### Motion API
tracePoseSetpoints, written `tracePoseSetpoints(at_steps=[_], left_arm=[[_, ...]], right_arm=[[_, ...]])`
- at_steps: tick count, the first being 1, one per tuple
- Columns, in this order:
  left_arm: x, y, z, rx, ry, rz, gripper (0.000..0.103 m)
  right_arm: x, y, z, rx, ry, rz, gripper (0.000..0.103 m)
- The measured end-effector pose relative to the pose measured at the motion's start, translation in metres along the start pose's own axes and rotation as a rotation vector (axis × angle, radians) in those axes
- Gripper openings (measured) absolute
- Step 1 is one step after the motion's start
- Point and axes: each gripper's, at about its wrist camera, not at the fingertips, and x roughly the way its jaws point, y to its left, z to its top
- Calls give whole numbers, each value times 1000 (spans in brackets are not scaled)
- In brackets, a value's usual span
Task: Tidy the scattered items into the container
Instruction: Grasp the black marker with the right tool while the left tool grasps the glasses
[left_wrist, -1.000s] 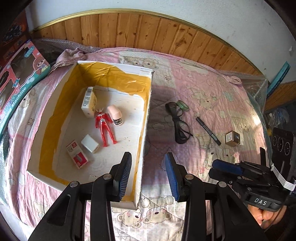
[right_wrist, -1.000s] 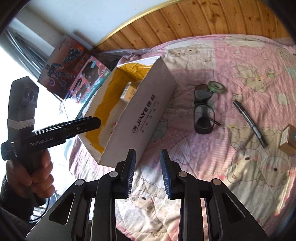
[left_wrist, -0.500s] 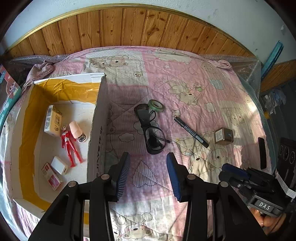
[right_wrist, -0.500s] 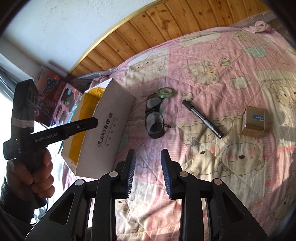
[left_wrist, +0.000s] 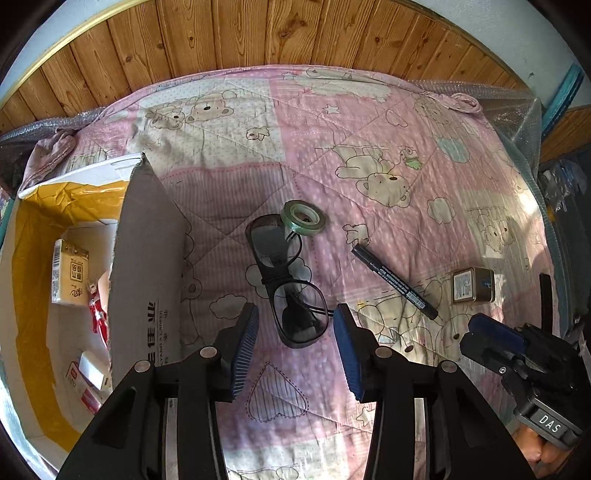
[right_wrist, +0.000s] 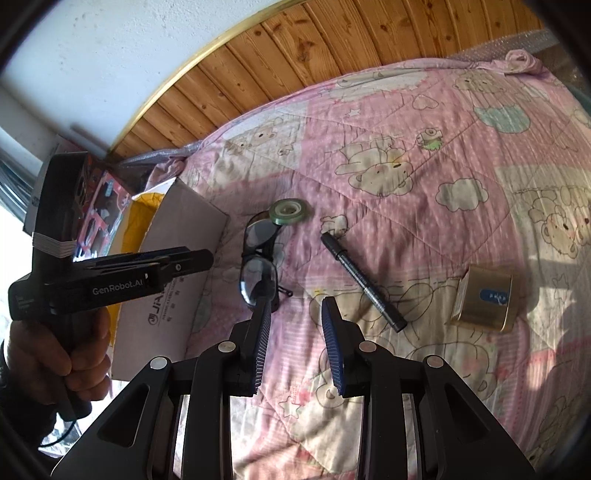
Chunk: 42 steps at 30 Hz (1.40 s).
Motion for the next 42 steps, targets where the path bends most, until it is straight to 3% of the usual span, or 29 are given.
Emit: tracePoseSetpoints(at_steps=[10,14,19,21,22,24,29,35,42], left_arm=[[59,14,20,-80,106,-33,44],[84,22,25,-133,127,-30,51],[109,30,28,-178,146,-60,51],[108,27,32,-144,125,-43,49],[108,26,33,-126,117,-28,40],[108,25,34,-102,107,-14,38],[105,25,32,-96,111,-24,36],[82,26,22,-102,96,-48,34],[42,26,-3,-98,47,-68,33]], right_arm=[[50,-13,25,-64,73,-100,34],[78,-18,28,-100,140,-136,35],[113,-30,22,-114,226,-189,32],[114,-32,22,-124,206,-197,20],[115,-33,23,-118,205,-198,18],[115,-36,25,-106,197,-194,15],[116,-30,24,-163,187,-231,14],[96,-34,22,-27,177,-179,13],[65,-16,5,27,152,-126,13]])
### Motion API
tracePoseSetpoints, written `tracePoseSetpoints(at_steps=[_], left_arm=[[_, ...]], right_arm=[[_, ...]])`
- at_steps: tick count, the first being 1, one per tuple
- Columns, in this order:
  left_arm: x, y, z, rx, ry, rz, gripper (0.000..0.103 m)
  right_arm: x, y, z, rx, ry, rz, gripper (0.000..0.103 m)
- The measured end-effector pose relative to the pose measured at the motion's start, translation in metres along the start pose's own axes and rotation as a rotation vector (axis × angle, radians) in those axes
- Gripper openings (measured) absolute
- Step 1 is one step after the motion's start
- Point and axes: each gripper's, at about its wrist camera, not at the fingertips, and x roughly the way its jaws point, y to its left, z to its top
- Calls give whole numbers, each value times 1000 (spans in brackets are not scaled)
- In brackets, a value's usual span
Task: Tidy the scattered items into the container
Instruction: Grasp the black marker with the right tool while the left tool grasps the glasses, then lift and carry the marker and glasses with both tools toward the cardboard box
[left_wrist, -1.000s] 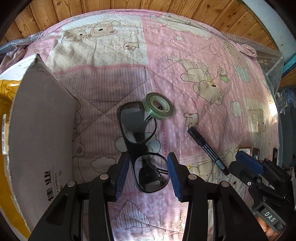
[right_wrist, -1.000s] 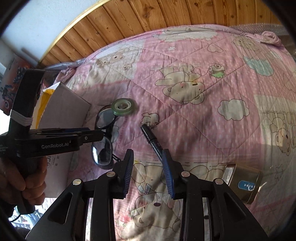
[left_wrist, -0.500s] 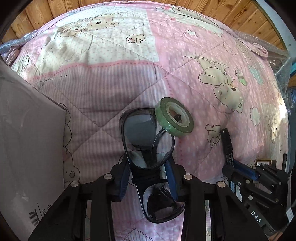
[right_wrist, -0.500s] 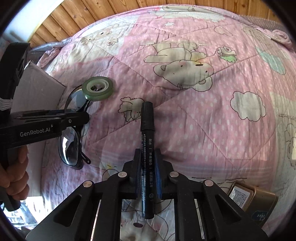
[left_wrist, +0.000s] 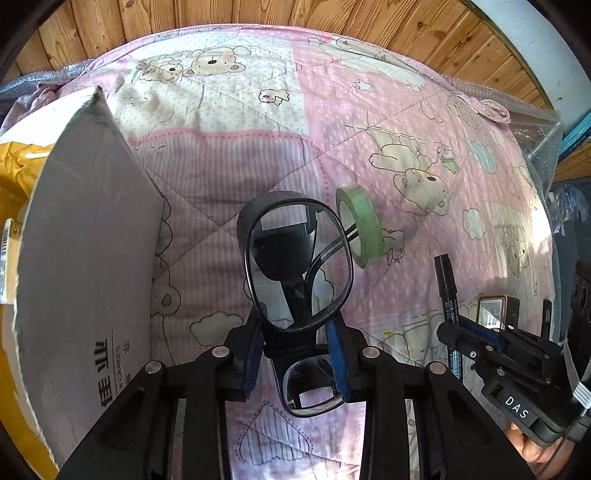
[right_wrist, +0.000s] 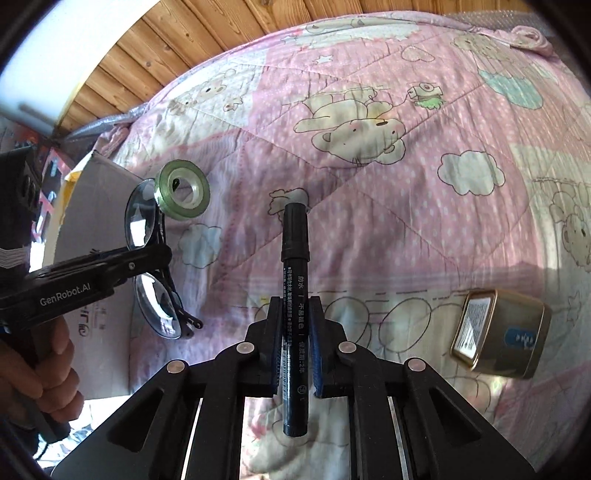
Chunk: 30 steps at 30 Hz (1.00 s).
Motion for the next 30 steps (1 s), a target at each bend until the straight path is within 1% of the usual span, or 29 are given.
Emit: tracePoseSetpoints(at_steps=[3,5,7,10,11,12,13,14,15,16,19,22,23,24,25,26,27,28,30], left_arm=[[-18,-1,-15,9,-20,-6,33],[-29,-4,-23,35,-37,18,33],[-38,-9,-27,89,-57,72,33],[-61,-33,-43,254,-140,175,33],[-60,-36,-47,287,-135,206,33],[-52,-32,-48,277,-98,219,33],[-45,-23,-48,235,-53,213,33],[-41,-17,-49,204,-29,205,33],[-42,-15,-52,200,-27,211,33],[-44,-14,-58,215,-30,226,33],[-56,-31,-71,275,-53,226,33],[-72,-61,-84,376,-127,229,33],[-74,-68,-88,418,-148,252,33],[-67,-70,-91,433,-131,286,33],[-56,-63,-90,403,-78,295,33],[-47,-55,-89,359,-27,280,33],[-40,-52,-89,342,1,278,33],[-37,-52,-91,349,7,287,33],[-40,-57,-95,366,7,270,33]], right_arm=[[-12,9,-12,2,-10,15,13],[-18,15,-19,5,-13,20,13],[-23,20,-25,13,-18,34,13],[-25,29,-35,0,-17,21,13],[-25,32,-37,-1,-16,27,13],[-27,35,-40,-8,-17,28,13],[-29,38,-42,-16,-20,27,13],[-31,40,-45,-21,-25,33,13],[-34,43,-46,-26,-30,37,13],[-37,45,-49,-31,-37,40,13],[-43,46,-54,-26,-53,48,13],[-47,42,-60,-14,-65,56,13],[-48,40,-62,-8,-67,59,13],[-49,39,-65,-2,-68,66,13],[-49,37,-66,3,-69,72,13],[-50,36,-69,5,-72,73,13],[-51,35,-72,9,-75,76,13],[-52,33,-74,14,-77,81,13],[-53,29,-78,26,-81,85,13]])
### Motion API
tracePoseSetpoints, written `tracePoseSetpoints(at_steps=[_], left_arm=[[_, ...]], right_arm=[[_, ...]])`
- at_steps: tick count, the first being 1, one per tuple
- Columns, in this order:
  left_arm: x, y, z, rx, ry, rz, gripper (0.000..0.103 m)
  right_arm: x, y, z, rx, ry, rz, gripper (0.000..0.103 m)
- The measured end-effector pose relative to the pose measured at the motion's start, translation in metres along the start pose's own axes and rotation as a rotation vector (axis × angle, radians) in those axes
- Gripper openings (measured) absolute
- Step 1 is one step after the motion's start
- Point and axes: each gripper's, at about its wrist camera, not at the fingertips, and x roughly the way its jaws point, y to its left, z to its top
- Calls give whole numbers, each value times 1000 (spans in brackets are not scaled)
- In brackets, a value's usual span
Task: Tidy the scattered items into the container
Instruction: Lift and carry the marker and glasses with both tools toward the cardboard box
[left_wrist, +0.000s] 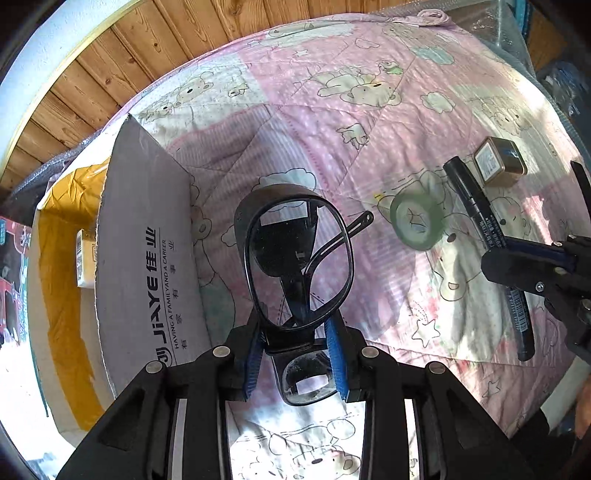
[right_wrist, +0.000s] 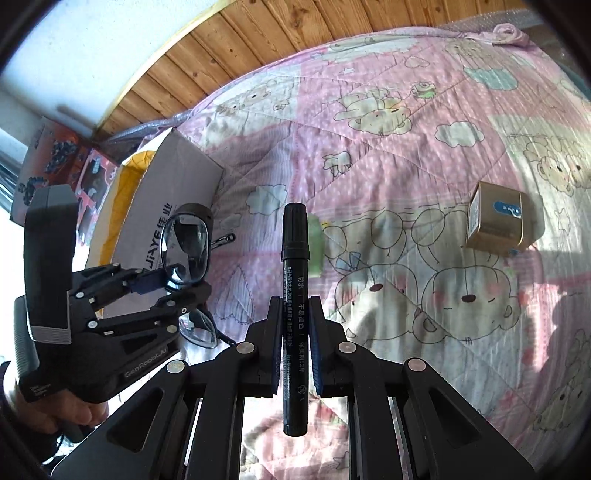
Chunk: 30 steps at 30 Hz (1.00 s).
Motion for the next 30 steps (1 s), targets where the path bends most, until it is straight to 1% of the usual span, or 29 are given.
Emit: tracePoseSetpoints(at_steps=[6,9,13,17,30], left_arm=[[-9,-15,5,14,-15,-38,33],[-8,-22,13,13,-32,-54,33],[-19,-26,12,5,-56,-73,33],[-30,-22,6,-21,-85,-89,33],[-60,11,-17,-138,-166,-132,33]], right_arm=[[-6,-8,-8,32,-12,18,13],[-9,-7,-11,31,-17,17,13],[-13,0,-12,14,-21,15,13],[-16,13,-14,-16,-19,12,13],[-20,65,-9,-147,-10,-3,14]])
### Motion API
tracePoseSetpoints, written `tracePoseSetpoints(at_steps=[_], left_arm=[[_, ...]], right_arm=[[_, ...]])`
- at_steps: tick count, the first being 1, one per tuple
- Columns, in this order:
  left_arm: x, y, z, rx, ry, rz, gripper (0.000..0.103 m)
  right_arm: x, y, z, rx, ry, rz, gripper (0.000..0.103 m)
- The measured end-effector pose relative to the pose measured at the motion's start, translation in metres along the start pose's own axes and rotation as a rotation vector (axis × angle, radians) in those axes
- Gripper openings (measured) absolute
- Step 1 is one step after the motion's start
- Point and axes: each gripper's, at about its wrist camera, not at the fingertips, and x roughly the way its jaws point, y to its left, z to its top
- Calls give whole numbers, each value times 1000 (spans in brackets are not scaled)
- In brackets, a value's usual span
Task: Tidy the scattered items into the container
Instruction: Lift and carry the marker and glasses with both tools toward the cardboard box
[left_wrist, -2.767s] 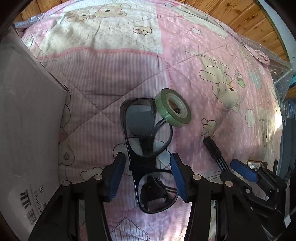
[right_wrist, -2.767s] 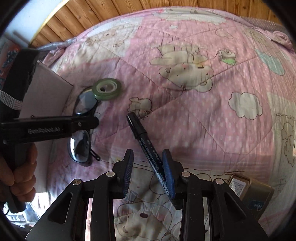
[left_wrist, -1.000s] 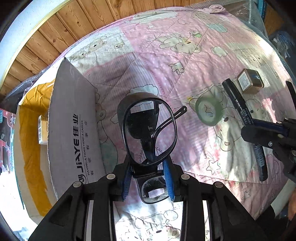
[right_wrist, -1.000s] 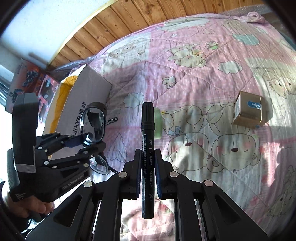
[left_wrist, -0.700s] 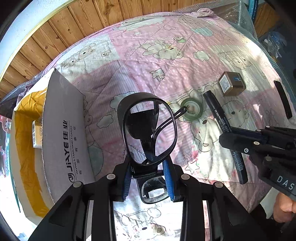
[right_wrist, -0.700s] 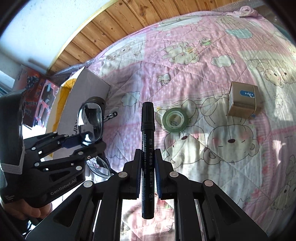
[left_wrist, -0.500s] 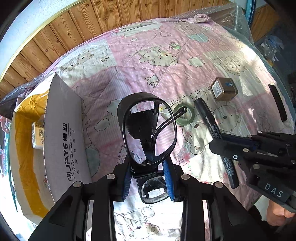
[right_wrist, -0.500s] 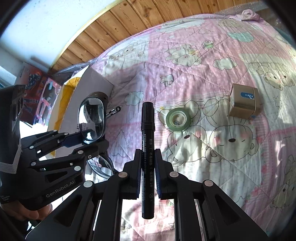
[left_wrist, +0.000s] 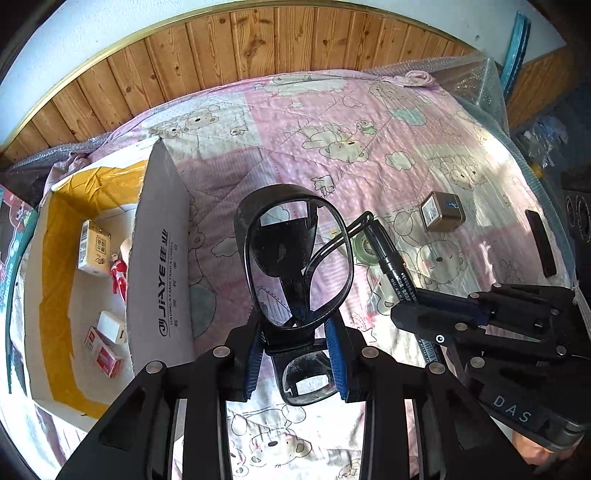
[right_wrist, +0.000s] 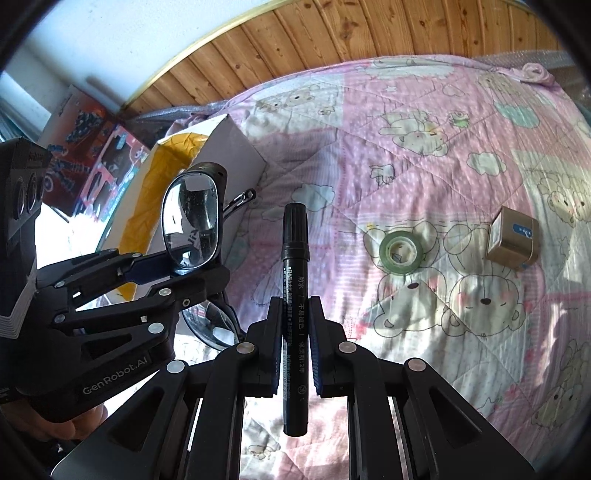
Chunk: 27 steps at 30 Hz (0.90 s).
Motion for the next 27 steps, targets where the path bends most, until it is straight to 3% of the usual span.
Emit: tracePoseSetpoints(at_steps=[27], left_arm=[[-61,87,-32,-271,-141,5,33]], right_arm=[[4,111,35,-260,17,70,14]])
